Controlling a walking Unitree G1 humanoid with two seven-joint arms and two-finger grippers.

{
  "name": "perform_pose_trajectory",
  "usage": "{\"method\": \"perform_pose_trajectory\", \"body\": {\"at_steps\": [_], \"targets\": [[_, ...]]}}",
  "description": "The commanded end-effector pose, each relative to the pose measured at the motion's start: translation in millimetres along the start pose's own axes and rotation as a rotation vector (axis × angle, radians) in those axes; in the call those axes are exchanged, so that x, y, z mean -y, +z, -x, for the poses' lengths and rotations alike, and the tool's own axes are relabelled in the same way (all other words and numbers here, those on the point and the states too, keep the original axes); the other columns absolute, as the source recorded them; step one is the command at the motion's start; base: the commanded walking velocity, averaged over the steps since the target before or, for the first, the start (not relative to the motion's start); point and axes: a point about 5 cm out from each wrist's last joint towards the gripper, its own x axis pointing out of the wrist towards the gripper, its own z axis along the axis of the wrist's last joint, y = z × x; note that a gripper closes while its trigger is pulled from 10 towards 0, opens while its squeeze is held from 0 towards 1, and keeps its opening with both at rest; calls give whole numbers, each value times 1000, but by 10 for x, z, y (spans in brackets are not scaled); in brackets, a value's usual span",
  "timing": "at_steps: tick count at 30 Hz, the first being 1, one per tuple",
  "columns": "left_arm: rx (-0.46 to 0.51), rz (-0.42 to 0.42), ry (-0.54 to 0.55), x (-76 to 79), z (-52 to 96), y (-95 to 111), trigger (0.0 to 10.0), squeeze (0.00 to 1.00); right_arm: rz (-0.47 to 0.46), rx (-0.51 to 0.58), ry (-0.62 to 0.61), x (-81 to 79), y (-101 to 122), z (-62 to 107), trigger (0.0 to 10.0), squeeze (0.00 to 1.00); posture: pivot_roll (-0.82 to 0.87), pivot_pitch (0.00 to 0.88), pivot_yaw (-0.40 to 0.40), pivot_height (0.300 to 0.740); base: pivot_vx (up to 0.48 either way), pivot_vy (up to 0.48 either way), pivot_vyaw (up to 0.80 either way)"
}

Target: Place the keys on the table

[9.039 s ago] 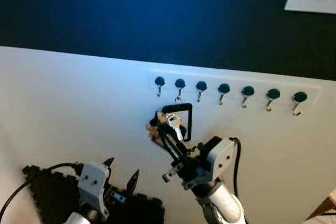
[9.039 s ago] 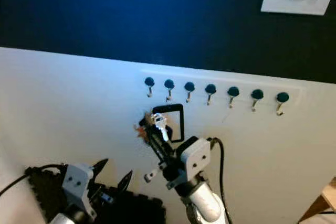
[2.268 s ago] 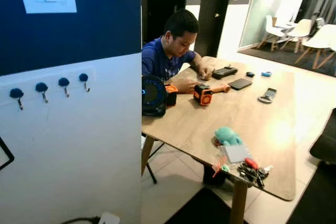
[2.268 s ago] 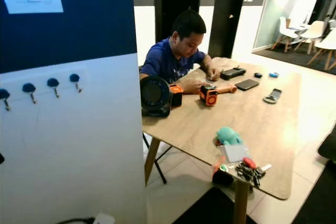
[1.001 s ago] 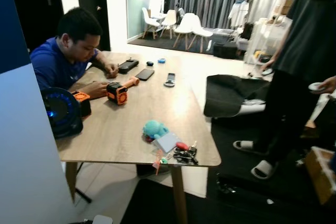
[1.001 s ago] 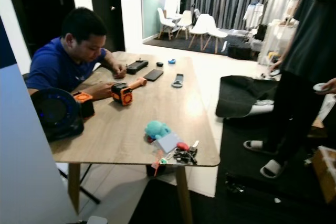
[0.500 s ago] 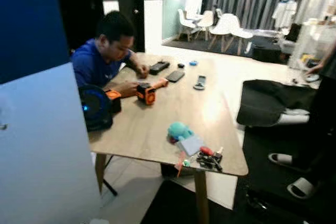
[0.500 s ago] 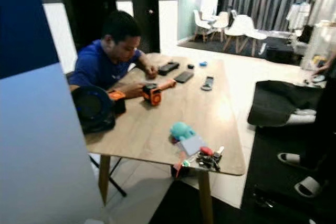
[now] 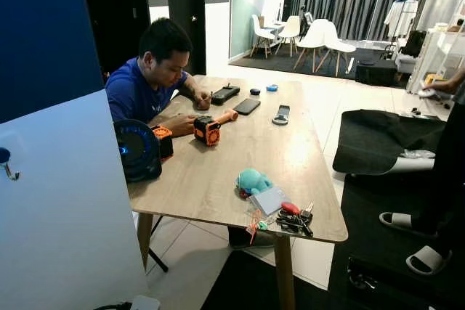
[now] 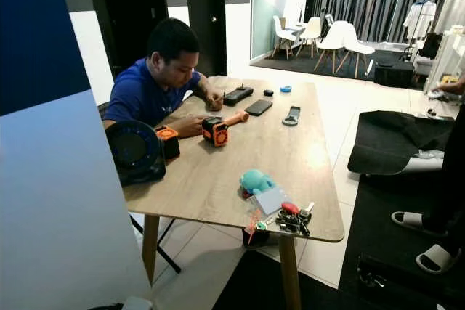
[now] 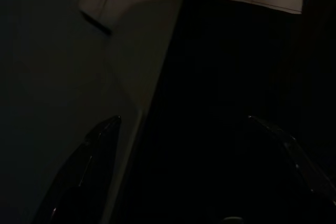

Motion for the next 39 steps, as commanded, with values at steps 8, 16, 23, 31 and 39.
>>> {"method": "perform_pose_trajectory", "body": {"at_steps": [8,16,23,31,39], "targets": [[-7,-1,-15,9,17,-29,10000,0,-10,48,9,194,173,-61,10000,0,29,18,5,740,0,0,0],[-97,-47,-19,87,10,-145,10000,0,64,-152,311,-658,-228,123,10000,0,43,6,-8,740,0,0,0],[-100,-68,-21,92,25,-165,10000,0,75,-140,378,-864,-217,167,10000,0,39,7,4,740,0,-193,0],[-108,-49,-6,45,33,-175,10000,0,101,-140,368,-817,-213,152,10000,0,42,7,6,740,0,-300,0],[-117,-79,-24,32,27,-168,10000,0,104,-142,355,-778,-213,143,10000,0,41,9,11,740,0,0,0]]}}
